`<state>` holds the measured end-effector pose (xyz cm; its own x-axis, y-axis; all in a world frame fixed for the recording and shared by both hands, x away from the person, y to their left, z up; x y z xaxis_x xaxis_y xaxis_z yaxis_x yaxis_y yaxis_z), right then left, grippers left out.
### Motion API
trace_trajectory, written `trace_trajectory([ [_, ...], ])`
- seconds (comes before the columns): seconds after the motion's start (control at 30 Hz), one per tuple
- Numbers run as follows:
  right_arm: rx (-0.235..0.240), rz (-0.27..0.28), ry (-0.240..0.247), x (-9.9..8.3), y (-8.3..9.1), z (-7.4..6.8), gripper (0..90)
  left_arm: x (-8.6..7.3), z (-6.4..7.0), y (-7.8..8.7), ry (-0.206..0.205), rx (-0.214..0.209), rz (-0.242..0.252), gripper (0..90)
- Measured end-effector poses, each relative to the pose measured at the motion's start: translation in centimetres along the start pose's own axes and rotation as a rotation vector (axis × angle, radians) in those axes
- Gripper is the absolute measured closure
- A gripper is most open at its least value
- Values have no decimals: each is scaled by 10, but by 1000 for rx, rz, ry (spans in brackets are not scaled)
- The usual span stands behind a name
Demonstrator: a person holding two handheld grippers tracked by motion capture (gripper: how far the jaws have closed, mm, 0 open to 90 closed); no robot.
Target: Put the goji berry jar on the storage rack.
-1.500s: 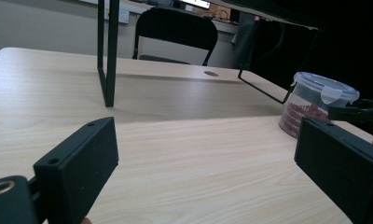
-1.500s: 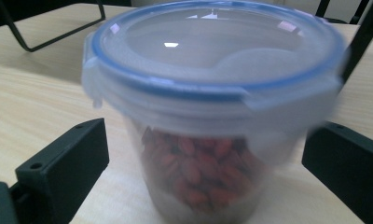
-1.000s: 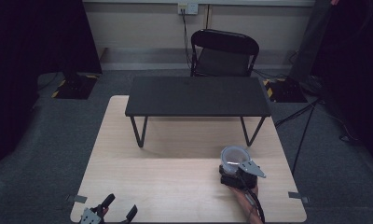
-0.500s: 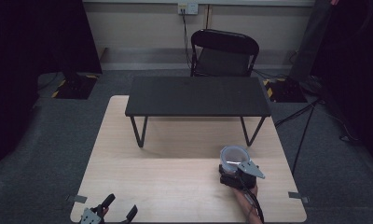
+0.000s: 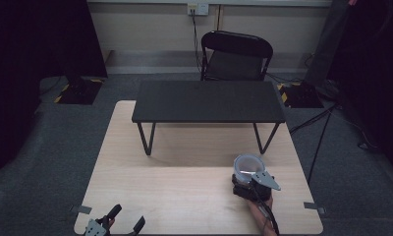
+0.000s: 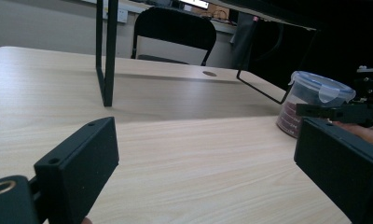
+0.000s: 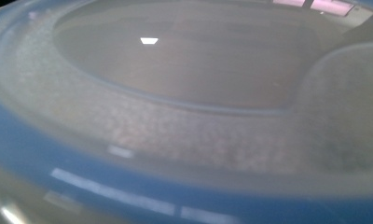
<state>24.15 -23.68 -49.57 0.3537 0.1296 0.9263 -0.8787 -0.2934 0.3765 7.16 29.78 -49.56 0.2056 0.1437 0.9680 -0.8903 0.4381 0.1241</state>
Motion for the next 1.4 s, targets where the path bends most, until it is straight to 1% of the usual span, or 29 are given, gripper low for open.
trace_trajectory([
  [0.07,1,6,-6,1,2,1,20,0,0,0,0,0,0,55],
  [0.3,7,35,2,10,13,4,20,0,0,0,-1,-2,0,56],
  [0.57,10,77,7,35,27,10,20,0,0,0,-2,-3,-2,57],
  [0.7,16,98,18,51,36,11,20,0,0,0,-2,-4,-2,57],
  [0.97,49,124,30,88,47,10,20,0,0,0,0,-7,0,61],
  [1.2,80,132,41,126,49,3,20,0,0,0,2,-7,1,61],
  [1.33,95,145,52,144,46,-3,20,0,-1,0,2,-8,1,61],
  [1.4,93,149,57,153,42,-6,20,0,-1,0,2,-7,1,60],
])
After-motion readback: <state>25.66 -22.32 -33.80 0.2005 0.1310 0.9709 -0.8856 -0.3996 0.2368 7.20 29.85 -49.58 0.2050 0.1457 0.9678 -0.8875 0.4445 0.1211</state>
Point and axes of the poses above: each handheld gripper's, and its own axes: y roughly backward along the jaws, x roughly out of its top, z roughly to its right, the point moved 1 cm from there along -y, roughly forward along the jaws
